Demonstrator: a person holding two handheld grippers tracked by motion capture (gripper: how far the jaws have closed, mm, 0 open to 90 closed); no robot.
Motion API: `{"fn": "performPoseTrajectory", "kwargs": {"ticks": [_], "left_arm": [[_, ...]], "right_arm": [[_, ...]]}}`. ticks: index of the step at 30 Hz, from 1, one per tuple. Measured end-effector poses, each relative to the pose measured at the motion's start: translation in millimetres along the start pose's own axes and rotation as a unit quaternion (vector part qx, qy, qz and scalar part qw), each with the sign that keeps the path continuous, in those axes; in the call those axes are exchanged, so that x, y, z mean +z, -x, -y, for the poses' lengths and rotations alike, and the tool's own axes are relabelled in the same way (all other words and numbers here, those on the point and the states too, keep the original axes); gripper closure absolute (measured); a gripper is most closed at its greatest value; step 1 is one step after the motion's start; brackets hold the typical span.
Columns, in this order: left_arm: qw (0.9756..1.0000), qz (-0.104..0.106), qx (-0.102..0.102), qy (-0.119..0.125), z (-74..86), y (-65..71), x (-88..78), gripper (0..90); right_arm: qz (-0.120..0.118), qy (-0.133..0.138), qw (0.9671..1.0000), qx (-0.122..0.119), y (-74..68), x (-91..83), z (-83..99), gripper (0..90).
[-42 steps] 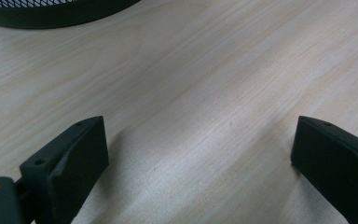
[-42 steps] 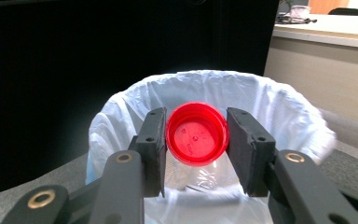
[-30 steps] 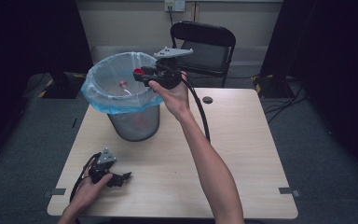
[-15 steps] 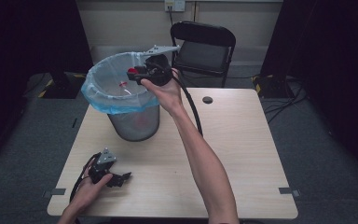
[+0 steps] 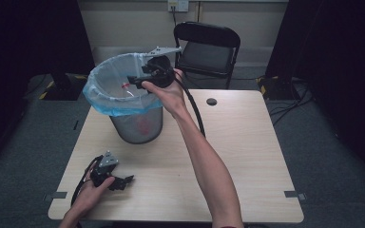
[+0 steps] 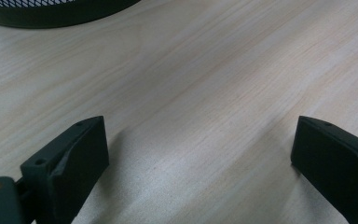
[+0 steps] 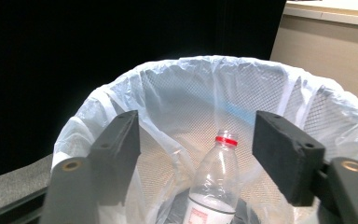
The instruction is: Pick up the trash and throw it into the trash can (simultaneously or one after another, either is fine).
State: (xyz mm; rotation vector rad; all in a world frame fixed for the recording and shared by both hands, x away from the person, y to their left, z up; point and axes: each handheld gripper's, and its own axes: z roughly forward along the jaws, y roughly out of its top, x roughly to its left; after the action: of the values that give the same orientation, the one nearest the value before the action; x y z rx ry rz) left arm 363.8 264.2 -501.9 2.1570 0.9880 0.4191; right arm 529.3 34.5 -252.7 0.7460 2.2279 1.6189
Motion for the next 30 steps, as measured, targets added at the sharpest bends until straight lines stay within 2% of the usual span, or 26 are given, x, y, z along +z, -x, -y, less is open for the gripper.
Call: {"fn": "performPoseTrajectory", "kwargs": {"ticks": [1, 8, 20, 30], "left_arm": [[1.0000, 0.001, 0.001, 0.000, 0.0, -0.1, -0.1, 3.4], [1.0000, 0.001, 0.000, 0.000, 0.0, -0.1, 0.0, 3.5], [1.0000, 0.001, 0.001, 0.000, 0.0, -0.2, -0.1, 3.5], [1.0000, 0.001, 0.001, 0.000, 0.0, -0.2, -0.1, 3.4]], "right_arm": [[0.005, 0.005, 1.0000, 0.004, 1.0, -2.1, -0.8, 26.4], [0.010, 0.006, 0.9999, 0.004, 1.6, -8.5, -2.0, 19.9], [0.012, 0.013, 0.9997, 0.015, 8.2, -25.1, 1.4, 15.9], [0.037, 0.020, 0.9990, 0.018, 15.6, -48.8, 5.9, 14.6]]}}
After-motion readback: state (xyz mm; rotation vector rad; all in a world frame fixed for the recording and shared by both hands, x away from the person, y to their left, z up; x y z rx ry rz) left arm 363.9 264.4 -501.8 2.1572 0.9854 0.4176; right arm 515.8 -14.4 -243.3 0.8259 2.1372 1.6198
